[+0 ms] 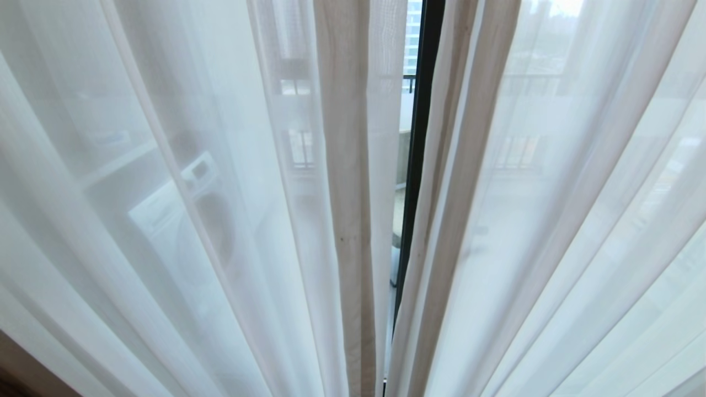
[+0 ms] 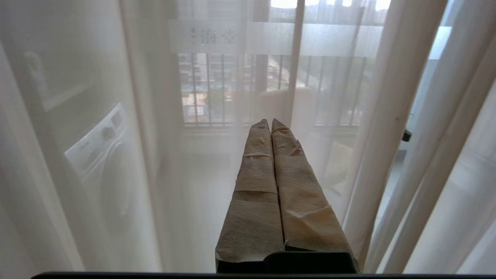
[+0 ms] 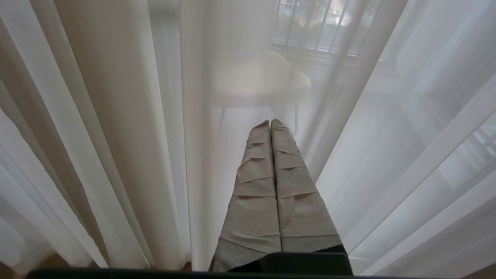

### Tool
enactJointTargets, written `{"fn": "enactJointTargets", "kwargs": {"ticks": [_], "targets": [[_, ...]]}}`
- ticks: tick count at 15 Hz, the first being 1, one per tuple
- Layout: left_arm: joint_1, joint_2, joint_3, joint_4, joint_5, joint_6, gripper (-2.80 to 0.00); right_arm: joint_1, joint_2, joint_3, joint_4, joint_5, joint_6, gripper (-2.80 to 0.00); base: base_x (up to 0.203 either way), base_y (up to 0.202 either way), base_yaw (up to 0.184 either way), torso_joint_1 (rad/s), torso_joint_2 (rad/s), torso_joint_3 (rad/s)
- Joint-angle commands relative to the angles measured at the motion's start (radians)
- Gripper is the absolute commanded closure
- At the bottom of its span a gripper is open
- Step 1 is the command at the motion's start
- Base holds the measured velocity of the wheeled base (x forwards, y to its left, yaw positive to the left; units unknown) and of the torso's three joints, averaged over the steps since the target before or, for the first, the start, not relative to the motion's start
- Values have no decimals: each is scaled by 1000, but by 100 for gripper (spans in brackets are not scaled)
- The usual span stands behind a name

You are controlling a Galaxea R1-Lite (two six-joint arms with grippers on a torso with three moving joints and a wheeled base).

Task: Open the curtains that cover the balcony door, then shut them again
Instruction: Pull the inner curtains open on both sides

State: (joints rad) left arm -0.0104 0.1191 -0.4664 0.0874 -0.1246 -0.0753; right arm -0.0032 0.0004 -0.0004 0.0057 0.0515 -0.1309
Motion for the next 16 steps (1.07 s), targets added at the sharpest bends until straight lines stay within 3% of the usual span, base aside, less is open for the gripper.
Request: {"fn": "enactJointTargets", "kwargs": {"ticks": [1, 4, 6, 8, 11, 14, 16], "targets": [[-64, 161, -72, -2, -77, -1, 0, 0, 0, 0, 0, 1, -1, 0, 0, 0, 0, 0, 0, 0], [-364, 229, -147, 5, -101, 0, 0, 0, 0, -1, 0, 1, -1, 0, 0, 0, 0, 0, 0, 0], [-585, 274, -192, 18, -99, 0, 0, 0, 0, -1, 0, 1, -1, 0, 0, 0, 0, 0, 0, 0], [-757, 370, -235, 37, -76, 0, 0, 0, 0, 0, 0, 1, -1, 0, 0, 0, 0, 0, 0, 0], [-840, 532, -297, 48, -45, -1, 0, 0, 0, 0, 0, 1, -1, 0, 0, 0, 0, 0, 0, 0], [-849, 706, -344, 34, -41, 9, 0, 0, 0, 0, 0, 1, -1, 0, 0, 0, 0, 0, 0, 0], [-848, 823, -377, -27, -25, 49, 0, 0, 0, -1, 0, 1, -1, 0, 0, 0, 0, 0, 0, 0]]}}
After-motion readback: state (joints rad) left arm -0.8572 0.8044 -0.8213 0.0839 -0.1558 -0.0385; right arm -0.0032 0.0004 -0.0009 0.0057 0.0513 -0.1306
